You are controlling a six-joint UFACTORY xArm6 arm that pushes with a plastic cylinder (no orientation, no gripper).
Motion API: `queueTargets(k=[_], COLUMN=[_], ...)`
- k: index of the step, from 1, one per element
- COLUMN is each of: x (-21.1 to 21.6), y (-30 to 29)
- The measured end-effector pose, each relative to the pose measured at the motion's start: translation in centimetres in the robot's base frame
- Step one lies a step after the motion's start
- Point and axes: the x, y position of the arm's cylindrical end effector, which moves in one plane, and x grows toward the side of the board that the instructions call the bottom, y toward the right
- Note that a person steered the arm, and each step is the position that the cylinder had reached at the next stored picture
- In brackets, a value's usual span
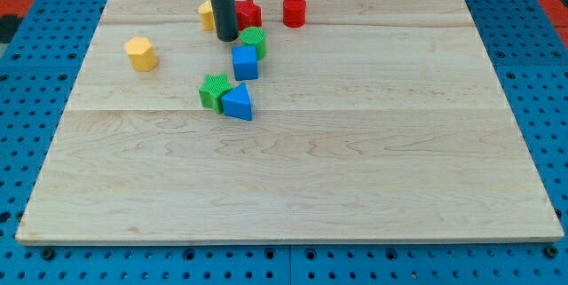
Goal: Slightly move your hand to the left side
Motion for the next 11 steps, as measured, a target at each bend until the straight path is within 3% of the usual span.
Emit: queueTargets(k=[3, 5, 9, 10, 11], x=[-4.0, -0.9, -1.7, -1.7, -1.5], y=[-0.5, -5.2, -8.6, -8.5, -4.8])
